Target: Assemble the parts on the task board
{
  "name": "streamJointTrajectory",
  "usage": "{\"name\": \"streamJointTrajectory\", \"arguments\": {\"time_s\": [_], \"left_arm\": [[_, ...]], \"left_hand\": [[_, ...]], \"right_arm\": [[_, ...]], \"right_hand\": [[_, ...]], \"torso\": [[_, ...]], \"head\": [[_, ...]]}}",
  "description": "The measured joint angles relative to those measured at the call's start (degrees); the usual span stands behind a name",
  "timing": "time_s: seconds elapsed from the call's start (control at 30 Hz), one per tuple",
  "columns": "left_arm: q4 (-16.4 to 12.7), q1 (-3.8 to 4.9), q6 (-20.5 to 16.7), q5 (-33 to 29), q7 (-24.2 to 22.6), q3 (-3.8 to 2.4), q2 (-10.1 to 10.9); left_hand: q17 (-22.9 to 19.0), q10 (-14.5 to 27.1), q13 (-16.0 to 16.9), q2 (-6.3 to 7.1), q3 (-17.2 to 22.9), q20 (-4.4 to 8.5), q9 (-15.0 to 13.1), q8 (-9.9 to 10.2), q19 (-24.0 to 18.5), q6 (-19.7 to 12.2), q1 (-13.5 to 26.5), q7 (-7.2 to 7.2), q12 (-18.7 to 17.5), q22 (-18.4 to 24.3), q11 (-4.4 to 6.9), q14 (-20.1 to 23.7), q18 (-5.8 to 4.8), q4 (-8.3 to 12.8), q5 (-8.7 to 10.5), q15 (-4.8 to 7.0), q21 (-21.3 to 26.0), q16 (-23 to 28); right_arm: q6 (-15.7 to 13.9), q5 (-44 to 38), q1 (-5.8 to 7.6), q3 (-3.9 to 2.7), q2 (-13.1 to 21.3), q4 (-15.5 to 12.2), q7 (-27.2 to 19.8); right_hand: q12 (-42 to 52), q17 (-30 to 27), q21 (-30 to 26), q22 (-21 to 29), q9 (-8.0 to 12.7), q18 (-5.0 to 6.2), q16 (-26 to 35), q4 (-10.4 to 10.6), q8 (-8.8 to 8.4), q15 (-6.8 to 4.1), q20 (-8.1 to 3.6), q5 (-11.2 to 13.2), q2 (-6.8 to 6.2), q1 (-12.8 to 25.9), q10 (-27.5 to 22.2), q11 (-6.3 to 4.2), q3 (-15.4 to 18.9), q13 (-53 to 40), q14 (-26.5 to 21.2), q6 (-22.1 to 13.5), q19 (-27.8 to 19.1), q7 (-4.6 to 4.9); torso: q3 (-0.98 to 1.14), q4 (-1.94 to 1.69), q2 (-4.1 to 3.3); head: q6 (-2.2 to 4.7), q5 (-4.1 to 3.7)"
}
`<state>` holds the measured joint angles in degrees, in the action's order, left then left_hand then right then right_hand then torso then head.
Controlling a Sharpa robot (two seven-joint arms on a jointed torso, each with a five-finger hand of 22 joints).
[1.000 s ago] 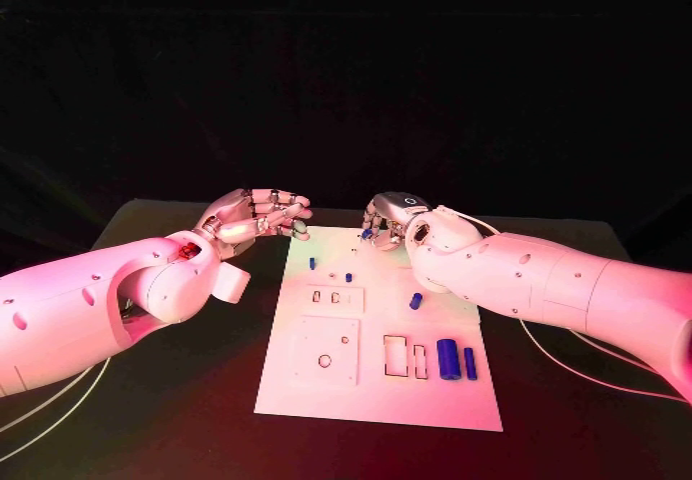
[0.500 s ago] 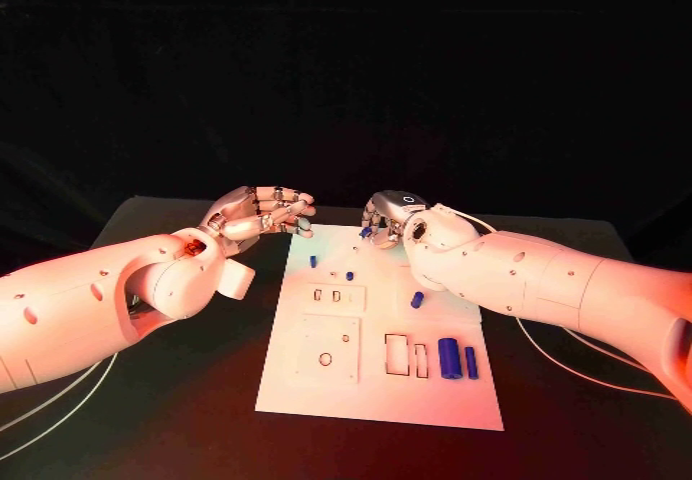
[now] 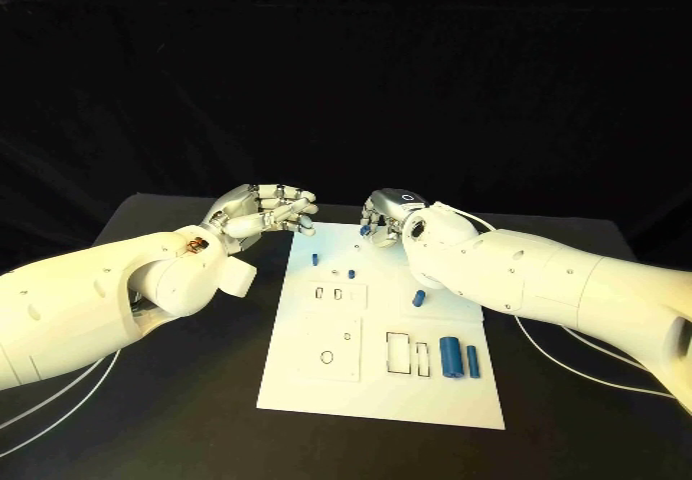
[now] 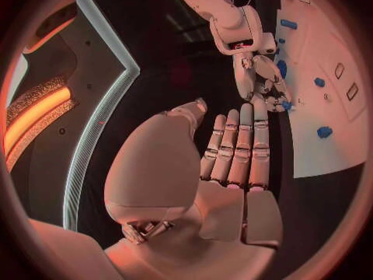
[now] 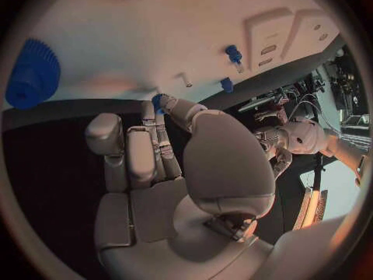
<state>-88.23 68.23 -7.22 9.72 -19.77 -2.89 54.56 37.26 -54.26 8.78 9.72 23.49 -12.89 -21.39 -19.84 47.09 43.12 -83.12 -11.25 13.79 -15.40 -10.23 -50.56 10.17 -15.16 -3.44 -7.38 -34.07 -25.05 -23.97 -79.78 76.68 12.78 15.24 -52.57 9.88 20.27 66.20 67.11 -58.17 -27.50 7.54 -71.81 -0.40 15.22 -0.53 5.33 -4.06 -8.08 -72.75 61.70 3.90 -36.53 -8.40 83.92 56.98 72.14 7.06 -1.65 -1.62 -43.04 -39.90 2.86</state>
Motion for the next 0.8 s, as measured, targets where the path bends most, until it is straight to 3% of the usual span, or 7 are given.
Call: {"name": "streamJointTrajectory", "arguments": {"time_s": [0.53,0.8], "left_arm": [[-0.02,0.01,0.08,-0.02,-0.01,0.0,-0.17],[-0.01,0.01,0.12,-0.03,-0.01,0.0,-0.19]], "left_hand": [[-0.19,0.0,-0.07,0.0,0.0,-0.21,0.0,0.27,0.21,0.0,0.0,0.0,0.0,0.14,0.0,0.0,0.0,0.0,0.0,0.0,0.4,0.0],[-0.19,0.0,-0.07,0.0,0.0,-0.21,-0.01,0.27,0.21,0.0,0.0,0.0,0.0,0.13,0.0,-0.01,0.0,0.0,-0.01,0.0,0.4,0.0]], "right_arm": [[0.86,0.22,0.03,-0.02,-0.67,0.62,-0.02],[1.65,0.59,-0.08,0.05,-0.79,1.05,0.05]], "right_hand": [[-0.44,-0.19,0.0,0.2,-0.99,0.0,0.0,0.15,-0.05,0.0,0.0,0.1,-0.3,0.3,-0.71,0.31,0.18,0.16,0.0,-0.64,0.0,0.42],[-2.16,-1.69,-2.02,2.25,0.04,0.0,0.63,0.91,-3.93,1.06,1.15,0.06,-2.11,2.09,-4.63,1.94,0.21,1.27,0.01,-5.13,-1.15,2.07]], "torso": [[0.06,0.11,0.03],[0.06,0.12,0.08]], "head": [[-0.36,0.09],[-0.36,0.09]]}}
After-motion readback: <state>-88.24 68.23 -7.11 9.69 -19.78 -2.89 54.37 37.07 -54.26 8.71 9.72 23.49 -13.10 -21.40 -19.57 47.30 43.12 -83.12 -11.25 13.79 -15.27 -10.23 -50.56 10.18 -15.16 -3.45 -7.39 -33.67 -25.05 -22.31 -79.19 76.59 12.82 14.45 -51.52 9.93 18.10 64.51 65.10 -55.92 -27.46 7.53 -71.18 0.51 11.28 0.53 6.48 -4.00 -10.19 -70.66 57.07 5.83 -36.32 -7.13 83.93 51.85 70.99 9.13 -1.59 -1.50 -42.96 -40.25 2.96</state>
